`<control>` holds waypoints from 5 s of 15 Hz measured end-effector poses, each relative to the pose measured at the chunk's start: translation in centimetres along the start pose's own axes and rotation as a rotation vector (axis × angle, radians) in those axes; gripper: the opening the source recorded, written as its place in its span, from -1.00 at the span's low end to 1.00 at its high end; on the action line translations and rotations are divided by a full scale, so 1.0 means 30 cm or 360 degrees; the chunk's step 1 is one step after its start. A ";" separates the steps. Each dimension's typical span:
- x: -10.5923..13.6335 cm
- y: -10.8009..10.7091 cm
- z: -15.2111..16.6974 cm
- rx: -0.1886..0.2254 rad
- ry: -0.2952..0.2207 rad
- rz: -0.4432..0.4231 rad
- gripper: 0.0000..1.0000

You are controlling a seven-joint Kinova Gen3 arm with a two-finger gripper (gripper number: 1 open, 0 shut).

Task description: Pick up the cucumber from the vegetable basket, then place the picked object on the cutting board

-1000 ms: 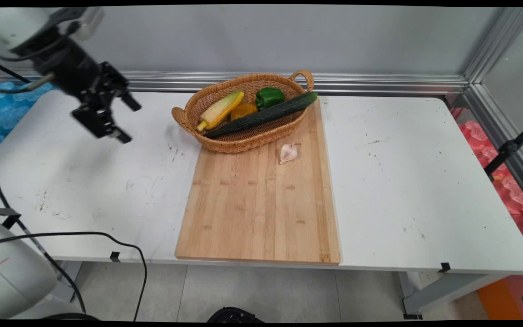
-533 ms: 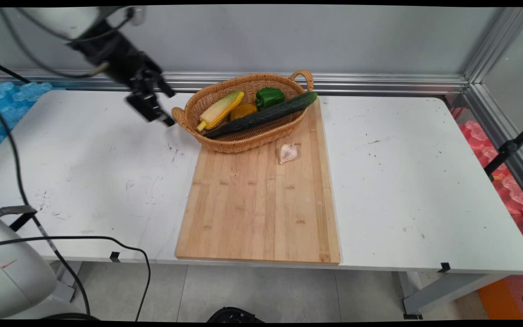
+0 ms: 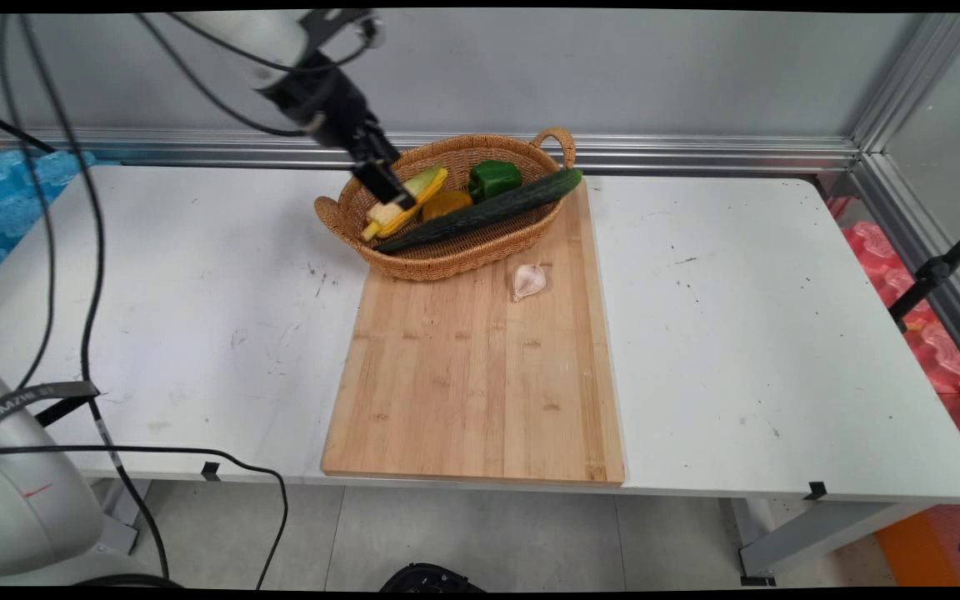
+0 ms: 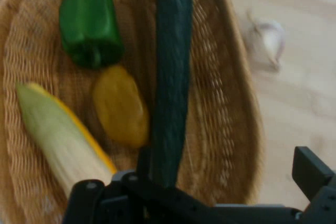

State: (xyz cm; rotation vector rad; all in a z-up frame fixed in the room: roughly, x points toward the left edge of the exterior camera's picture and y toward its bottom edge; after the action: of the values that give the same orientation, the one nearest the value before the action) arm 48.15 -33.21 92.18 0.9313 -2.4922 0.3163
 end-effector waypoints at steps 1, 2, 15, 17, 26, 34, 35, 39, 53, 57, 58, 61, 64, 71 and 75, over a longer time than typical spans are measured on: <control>0.020 -0.005 0.035 0.0009 0.0006 -0.0005 1.00; 0.032 -0.008 0.059 0.0013 0.0009 -0.0007 1.00; 0.168 -0.039 0.444 0.0046 0.0011 0.0010 1.00; 0.176 -0.041 0.474 0.0044 0.0006 0.0020 1.00; 0.210 -0.058 0.522 0.0054 -0.0003 0.0068 -1.00; 0.308 -0.047 0.362 0.0082 0.0040 0.0082 -1.00; 0.321 -0.042 0.342 0.0080 0.0049 0.0085 -1.00; 0.383 -0.004 0.243 0.0054 0.0095 0.0102 -1.00; 0.329 0.302 0.034 -0.0099 -0.0041 0.0122 -1.00; 0.242 0.402 0.060 -0.0092 -0.0144 0.0125 -1.00; 0.223 0.422 0.075 -0.0085 -0.0164 0.0125 -1.00; 0.159 0.471 0.147 -0.0054 -0.0231 0.0125 -1.00; 0.116 0.497 0.229 -0.0030 -0.0278 0.0127 -1.00; 0.070 0.513 0.421 -0.0003 -0.0335 0.0137 -1.00; 0.058 0.511 0.496 -0.0002 -0.0346 0.0147 -1.00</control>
State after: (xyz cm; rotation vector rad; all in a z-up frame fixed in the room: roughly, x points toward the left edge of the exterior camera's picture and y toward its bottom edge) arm 31.78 -28.18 79.31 0.8936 -2.7392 0.2548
